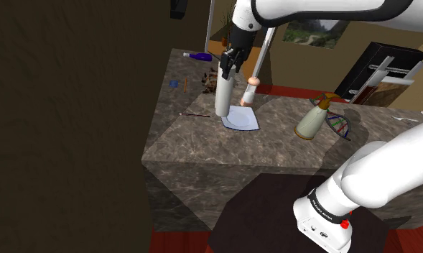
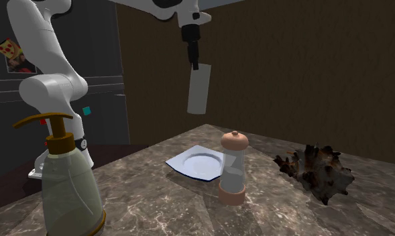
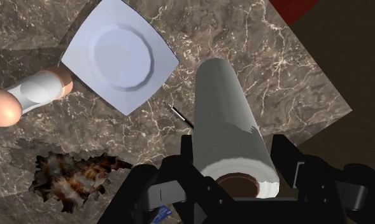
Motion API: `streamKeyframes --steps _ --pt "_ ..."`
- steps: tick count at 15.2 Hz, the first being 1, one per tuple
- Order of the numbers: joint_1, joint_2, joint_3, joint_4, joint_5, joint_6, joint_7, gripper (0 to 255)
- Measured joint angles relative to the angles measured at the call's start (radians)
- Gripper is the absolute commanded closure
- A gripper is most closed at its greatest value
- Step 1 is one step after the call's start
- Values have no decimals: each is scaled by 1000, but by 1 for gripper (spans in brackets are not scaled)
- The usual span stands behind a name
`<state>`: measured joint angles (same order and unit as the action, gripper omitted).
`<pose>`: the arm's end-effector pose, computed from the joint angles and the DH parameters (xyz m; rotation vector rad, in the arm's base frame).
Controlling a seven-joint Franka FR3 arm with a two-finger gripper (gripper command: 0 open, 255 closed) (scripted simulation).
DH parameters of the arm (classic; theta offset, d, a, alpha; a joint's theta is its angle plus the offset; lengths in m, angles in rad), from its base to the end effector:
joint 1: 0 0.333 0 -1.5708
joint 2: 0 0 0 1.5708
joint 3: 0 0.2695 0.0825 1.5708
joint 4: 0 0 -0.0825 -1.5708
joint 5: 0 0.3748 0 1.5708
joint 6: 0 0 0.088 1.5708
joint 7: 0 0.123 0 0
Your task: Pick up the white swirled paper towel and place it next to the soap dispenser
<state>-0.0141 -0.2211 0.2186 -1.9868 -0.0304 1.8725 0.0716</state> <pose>0.4955 0.1057 0.5069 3.0670 0.2115 0.1708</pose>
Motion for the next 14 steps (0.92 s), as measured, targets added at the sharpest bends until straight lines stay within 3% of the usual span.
streamKeyframes --steps 14 --pt "-2 22 -1 208 -3 -187 -8 255"
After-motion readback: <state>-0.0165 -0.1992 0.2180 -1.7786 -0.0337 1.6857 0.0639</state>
